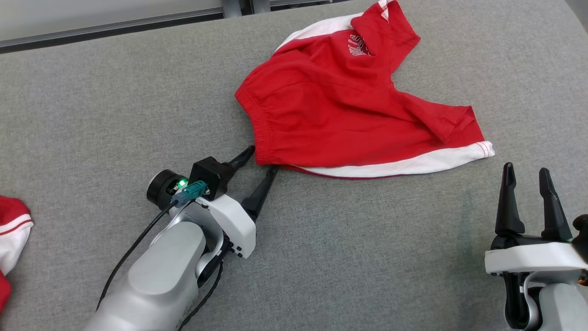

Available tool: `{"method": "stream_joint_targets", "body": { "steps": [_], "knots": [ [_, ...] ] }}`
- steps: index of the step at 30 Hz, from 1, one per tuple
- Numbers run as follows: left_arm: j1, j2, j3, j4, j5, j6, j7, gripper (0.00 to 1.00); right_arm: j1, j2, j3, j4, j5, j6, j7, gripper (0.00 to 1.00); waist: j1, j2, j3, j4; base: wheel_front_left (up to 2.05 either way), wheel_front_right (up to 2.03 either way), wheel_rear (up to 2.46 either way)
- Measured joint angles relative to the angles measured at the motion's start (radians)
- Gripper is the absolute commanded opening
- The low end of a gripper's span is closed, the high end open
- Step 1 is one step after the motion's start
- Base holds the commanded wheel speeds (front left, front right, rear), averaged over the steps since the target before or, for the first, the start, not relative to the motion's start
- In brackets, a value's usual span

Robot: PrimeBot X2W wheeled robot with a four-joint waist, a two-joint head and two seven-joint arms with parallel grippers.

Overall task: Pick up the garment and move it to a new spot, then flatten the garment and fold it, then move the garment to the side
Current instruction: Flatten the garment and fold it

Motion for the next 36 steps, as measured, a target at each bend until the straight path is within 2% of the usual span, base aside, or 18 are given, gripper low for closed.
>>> {"method": "stream_joint_targets", "body": {
  "steps": [1, 12, 21, 28, 36],
  "knots": [
    [0.000, 0.003, -0.002, -0.011, 0.000, 0.000, 0.000, 0.00, 0.000, 0.000, -0.001, 0.003, 0.000, 0.000, 0.000, 1.00, 0.0000, 0.0000, 0.000, 0.001, 0.00, 0.00, 0.00],
    [0.040, 0.029, -0.012, -0.092, -0.006, 0.000, 0.000, 0.00, -0.003, 0.000, -0.019, 0.058, -0.021, 0.000, 0.000, 1.00, 0.0000, 0.0000, -0.037, 0.037, 0.00, 0.00, 0.00],
    [0.091, 0.022, -0.005, -0.131, 0.016, 0.000, 0.000, 0.00, -0.047, 0.001, -0.022, 0.203, -0.071, 0.000, 0.000, 1.00, 0.0000, 0.0000, -0.074, 0.098, 0.00, 0.00, 0.00],
    [0.097, 0.017, -0.010, -0.130, 0.028, 0.000, 0.000, 0.00, -0.112, -0.024, -0.008, 0.297, -0.106, 0.000, 0.056, 1.00, 0.0000, 0.0000, -0.086, 0.147, 0.00, 0.00, 0.00],
    [0.099, 0.005, -0.009, -0.127, 0.030, 0.000, 0.000, 0.00, -0.128, -0.060, 0.016, 0.359, -0.093, 0.000, 0.125, 1.00, 0.0000, 0.0000, -0.096, 0.177, 0.00, 0.00, 0.00]
  ]
}}
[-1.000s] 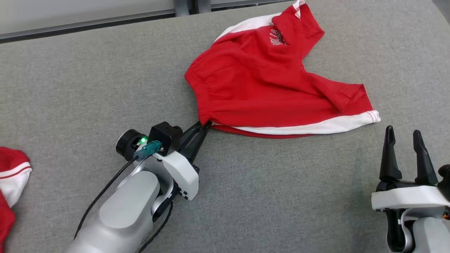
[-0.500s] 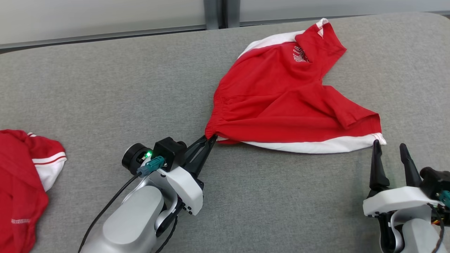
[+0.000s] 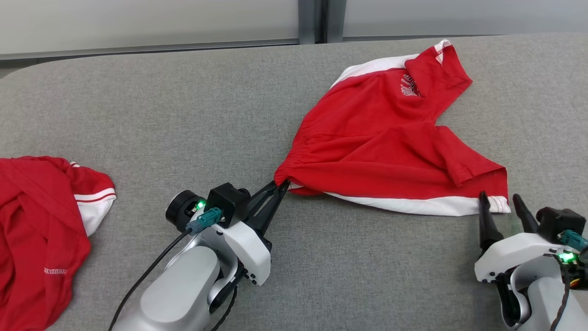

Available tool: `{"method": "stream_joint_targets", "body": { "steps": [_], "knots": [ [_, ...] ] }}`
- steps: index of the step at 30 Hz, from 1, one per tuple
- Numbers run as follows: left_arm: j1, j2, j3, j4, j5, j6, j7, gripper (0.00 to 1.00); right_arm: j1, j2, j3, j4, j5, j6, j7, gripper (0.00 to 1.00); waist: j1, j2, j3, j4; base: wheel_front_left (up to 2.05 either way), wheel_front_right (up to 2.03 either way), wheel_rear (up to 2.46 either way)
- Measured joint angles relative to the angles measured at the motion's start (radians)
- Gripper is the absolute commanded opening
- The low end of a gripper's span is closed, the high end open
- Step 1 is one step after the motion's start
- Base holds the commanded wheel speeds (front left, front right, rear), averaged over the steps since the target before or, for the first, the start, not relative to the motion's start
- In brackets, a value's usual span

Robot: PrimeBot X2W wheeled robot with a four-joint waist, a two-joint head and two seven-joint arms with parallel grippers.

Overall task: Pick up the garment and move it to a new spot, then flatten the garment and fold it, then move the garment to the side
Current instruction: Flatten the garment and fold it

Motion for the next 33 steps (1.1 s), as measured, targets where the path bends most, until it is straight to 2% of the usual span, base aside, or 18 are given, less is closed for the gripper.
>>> {"method": "stream_joint_targets", "body": {
  "steps": [9, 11, 12, 23, 33],
  "knots": [
    [0.013, 0.004, 0.011, 0.002, 0.006, 0.000, 0.000, 0.00, 0.021, -0.004, 0.053, 0.007, 0.039, 0.000, 0.014, 1.00, 0.0000, 0.0000, -0.008, -0.006, 0.00, 0.00, 0.00],
    [0.015, 0.006, 0.013, 0.004, 0.006, 0.000, 0.000, 0.00, 0.023, -0.007, 0.066, 0.007, 0.053, 0.000, 0.017, 0.40, 0.0000, 0.0000, -0.011, -0.009, 0.00, 0.00, 0.00],
    [0.015, 0.006, 0.014, 0.004, 0.006, 0.000, 0.000, 0.00, 0.025, -0.009, 0.078, 0.005, 0.061, 0.000, 0.017, 0.00, 0.0000, 0.0000, -0.012, -0.011, 0.00, 0.00, 0.00],
    [0.031, 0.022, -0.005, 0.027, 0.006, 0.000, 0.000, 0.00, 0.048, -0.062, 0.162, -0.065, 0.122, 0.000, -0.020, 0.00, 0.0000, 0.0000, -0.047, -0.016, 0.00, 0.00, 0.00],
    [-0.055, 0.110, -0.038, -0.043, 0.009, 0.000, 0.005, 0.00, 0.031, -0.115, 0.222, -0.278, 0.224, 0.000, -0.072, 0.00, 0.0000, 0.0000, -0.130, 0.003, 0.00, 0.00, 0.00]
  ]
}}
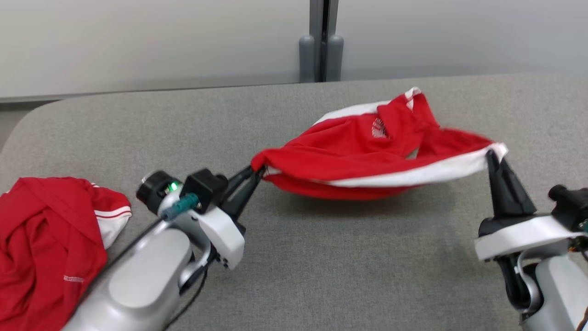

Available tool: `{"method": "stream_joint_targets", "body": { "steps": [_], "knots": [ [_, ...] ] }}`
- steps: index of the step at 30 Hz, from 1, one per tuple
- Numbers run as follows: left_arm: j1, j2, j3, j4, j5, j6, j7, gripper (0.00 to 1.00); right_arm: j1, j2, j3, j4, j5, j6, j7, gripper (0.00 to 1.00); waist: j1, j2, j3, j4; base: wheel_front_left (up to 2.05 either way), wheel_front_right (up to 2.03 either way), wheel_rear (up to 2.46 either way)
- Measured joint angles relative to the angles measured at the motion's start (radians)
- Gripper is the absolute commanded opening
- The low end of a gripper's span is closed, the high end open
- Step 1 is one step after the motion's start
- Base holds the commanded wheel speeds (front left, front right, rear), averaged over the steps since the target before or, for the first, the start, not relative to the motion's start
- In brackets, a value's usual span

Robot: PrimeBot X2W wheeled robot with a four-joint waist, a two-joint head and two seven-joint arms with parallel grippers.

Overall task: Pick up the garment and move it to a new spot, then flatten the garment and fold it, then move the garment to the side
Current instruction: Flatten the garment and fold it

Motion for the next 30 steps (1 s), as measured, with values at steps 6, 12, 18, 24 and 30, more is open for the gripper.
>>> {"method": "stream_joint_targets", "body": {
  "steps": [6, 12, 18, 24, 30],
  "knots": [
    [-0.134, 0.065, -0.035, -0.105, -0.028, 0.000, 0.075, 0.00, -0.058, -0.015, -0.021, -0.084, 0.020, 0.000, -0.007, 0.00, 0.0000, 0.0000, -0.056, 0.018, 0.00, 0.00, 0.00],
    [-0.292, 0.134, -0.043, -0.245, -0.130, 0.000, 0.208, 0.00, -0.162, 0.018, -0.118, -0.146, 0.020, 0.000, 0.042, 0.00, 0.0000, 0.0000, -0.118, 0.045, 0.00, 0.00, 0.00],
    [-0.388, 0.184, -0.004, -0.335, -0.174, 0.006, 0.289, 0.00, -0.238, 0.090, -0.242, -0.211, -0.035, 0.000, 0.157, 0.00, 0.0000, 0.0000, -0.151, 0.072, 0.00, 0.00, 0.00],
    [-0.363, 0.192, 0.032, -0.420, -0.256, 0.039, 0.338, 0.00, -0.240, 0.139, -0.309, -0.313, -0.089, 0.000, 0.286, 0.00, 0.0000, 0.0000, -0.163, 0.093, 0.00, 0.00, 0.00],
    [-0.333, 0.213, 0.048, -0.469, -0.301, 0.055, 0.371, 0.00, -0.240, 0.155, -0.306, -0.370, -0.123, 0.000, 0.370, 0.00, 0.0000, 0.0000, -0.132, 0.095, 0.00, 0.00, 0.00]
  ]
}}
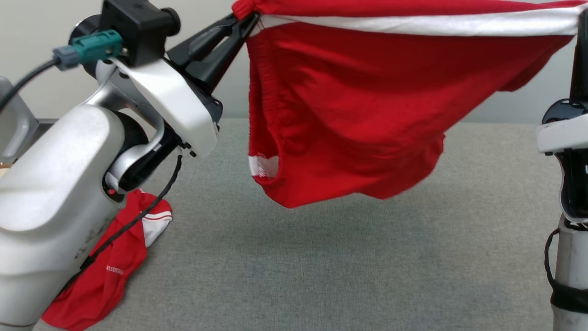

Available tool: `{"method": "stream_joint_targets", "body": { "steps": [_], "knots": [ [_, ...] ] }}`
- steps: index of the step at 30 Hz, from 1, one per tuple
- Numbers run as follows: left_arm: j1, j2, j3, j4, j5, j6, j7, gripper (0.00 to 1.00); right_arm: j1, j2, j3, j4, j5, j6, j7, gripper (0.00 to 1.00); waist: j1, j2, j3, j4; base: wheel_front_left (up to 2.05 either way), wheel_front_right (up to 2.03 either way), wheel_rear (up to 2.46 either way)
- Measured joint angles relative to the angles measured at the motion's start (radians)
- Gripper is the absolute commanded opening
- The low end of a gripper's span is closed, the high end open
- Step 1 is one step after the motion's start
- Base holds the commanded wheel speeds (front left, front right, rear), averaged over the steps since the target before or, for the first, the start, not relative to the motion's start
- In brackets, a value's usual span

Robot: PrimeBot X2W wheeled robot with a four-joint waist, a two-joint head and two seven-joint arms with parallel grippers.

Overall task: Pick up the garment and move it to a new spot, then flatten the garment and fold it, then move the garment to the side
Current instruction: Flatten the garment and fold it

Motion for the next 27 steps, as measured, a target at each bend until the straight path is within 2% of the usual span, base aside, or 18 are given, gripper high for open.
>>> {"method": "stream_joint_targets", "body": {
  "steps": [3, 5, 11, 14, 19, 23, 27],
  "knots": [
    [-0.003, -0.001, 0.027, 0.007, -0.047, 0.003, 0.015, 0.00, -0.039, -0.001, 0.017, 0.002, -0.026, 0.000, 0.032, 0.00, 0.0000, 0.0000, 0.033, -0.003, 0.00, 0.00, 0.00],
    [-0.035, 0.001, 0.027, 0.034, -0.034, -0.002, 0.017, 0.00, -0.093, -0.017, 0.035, 0.012, -0.044, 0.000, 0.045, 0.00, 0.0000, 0.0000, 0.068, -0.005, 0.00, 0.00, 0.00],
    [-0.196, -0.033, 0.058, 0.185, -0.019, -0.021, -0.013, 0.00, -0.382, -0.047, 0.095, 0.162, -0.081, 0.000, 0.033, 0.00, -0.0001, 0.0000, 0.216, -0.017, 0.00, 0.00, 0.00],
    [-0.317, -0.047, 0.079, 0.268, 0.017, -0.029, -0.062, 0.00, -0.564, -0.046, 0.111, 0.263, -0.107, 0.000, -0.026, 0.00, 0.0000, 0.0000, 0.300, -0.029, 0.00, 0.00, 0.00],
    [-0.475, -0.085, 0.102, 0.419, 0.096, -0.030, -0.201, 0.00, -0.773, -0.017, 0.066, 0.445, -0.161, 0.000, -0.179, 0.00, 0.0000, -0.0001, 0.433, -0.050, 0.00, 0.00, 0.00],
    [-0.525, -0.128, 0.102, 0.524, 0.117, -0.035, -0.299, 0.00, -0.823, -0.002, 0.054, 0.573, -0.185, 0.001, -0.281, 0.00, 0.0000, -0.0001, 0.514, -0.065, 0.00, 0.00, 0.00],
    [-0.519, -0.178, 0.069, 0.597, 0.124, -0.044, -0.343, 0.00, -0.812, 0.007, 0.060, 0.700, -0.191, 0.000, -0.336, 0.00, 0.0000, 0.0000, 0.569, -0.070, 0.00, 0.00, 0.00]
  ]
}}
